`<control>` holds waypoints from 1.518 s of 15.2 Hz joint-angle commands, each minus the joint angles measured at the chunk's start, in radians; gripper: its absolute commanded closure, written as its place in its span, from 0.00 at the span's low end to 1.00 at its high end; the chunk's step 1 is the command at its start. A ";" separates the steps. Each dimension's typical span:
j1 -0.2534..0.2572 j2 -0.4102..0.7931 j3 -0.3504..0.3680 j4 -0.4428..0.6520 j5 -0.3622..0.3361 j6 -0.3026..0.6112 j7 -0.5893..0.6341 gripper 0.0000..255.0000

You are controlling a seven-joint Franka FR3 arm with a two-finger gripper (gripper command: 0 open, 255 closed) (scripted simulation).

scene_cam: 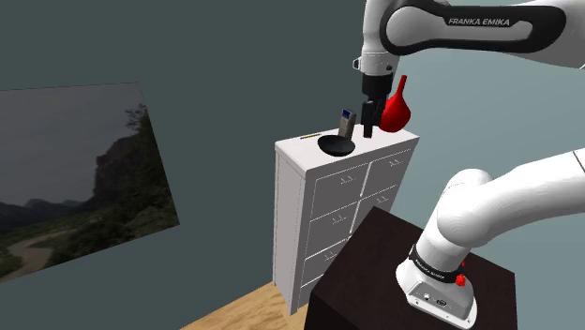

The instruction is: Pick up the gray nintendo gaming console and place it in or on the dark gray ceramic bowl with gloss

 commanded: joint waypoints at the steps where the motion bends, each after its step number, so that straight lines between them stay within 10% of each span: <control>1: 0.000 0.000 0.000 0.000 0.000 0.000 0.000 0.00; 13: -0.070 0.258 -0.222 0.083 -0.091 0.270 -0.190 0.00; 23: -0.098 0.563 -0.393 0.281 -0.018 0.441 -0.380 0.00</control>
